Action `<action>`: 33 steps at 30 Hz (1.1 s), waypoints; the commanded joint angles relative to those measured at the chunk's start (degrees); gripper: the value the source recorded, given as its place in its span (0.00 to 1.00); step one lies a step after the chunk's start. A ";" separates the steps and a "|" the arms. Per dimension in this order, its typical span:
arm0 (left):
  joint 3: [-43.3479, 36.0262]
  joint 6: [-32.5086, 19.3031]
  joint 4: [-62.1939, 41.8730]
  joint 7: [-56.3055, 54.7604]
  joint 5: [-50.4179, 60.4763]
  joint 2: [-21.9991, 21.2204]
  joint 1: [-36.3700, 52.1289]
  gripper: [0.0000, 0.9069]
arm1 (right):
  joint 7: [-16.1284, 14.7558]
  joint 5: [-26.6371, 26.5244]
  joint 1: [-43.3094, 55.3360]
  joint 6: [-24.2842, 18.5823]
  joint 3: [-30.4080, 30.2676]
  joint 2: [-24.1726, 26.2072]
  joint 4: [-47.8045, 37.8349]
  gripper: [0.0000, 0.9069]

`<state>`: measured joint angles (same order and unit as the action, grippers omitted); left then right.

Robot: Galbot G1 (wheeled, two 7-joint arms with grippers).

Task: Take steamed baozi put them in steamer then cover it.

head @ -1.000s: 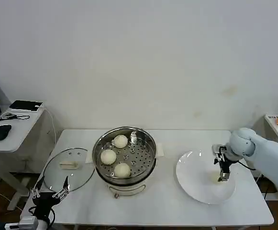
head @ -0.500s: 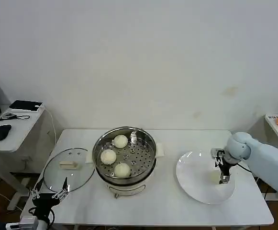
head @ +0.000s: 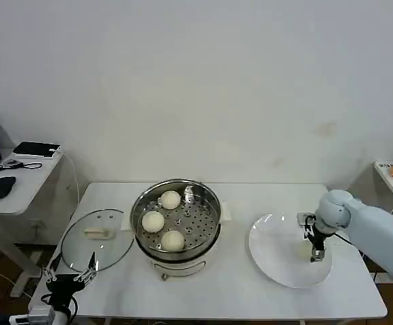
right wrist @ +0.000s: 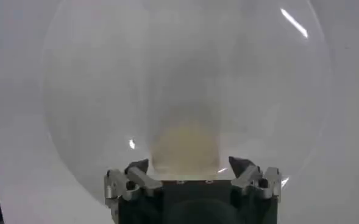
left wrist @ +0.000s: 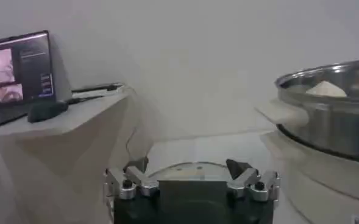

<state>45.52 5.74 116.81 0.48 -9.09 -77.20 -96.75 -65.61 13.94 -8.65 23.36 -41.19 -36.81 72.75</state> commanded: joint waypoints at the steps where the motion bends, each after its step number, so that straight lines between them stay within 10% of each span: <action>1: 0.02 0.01 -0.15 0.07 0.03 0.12 0.03 1.00 | 0.59 0.54 -0.32 -0.22 0.30 -0.60 -0.83 1.00; 7: -0.05 0.06 -0.32 0.13 0.04 0.06 0.36 1.00 | 0.86 0.41 -0.43 -0.17 0.21 -0.40 -0.94 1.00; 12: -0.05 0.05 -0.40 0.12 0.05 0.09 0.39 1.00 | 0.81 -0.04 -0.40 -0.14 0.21 -0.35 -0.96 0.71; 33: -0.48 0.07 -0.26 0.02 0.25 -0.17 1.51 1.00 | 0.33 -8.89 13.70 3.67 -1.63 3.59 11.97 0.71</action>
<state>45.06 5.79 116.52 0.51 -8.91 -77.42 -95.36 -65.25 9.97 -4.38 25.22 -41.00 -34.32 77.71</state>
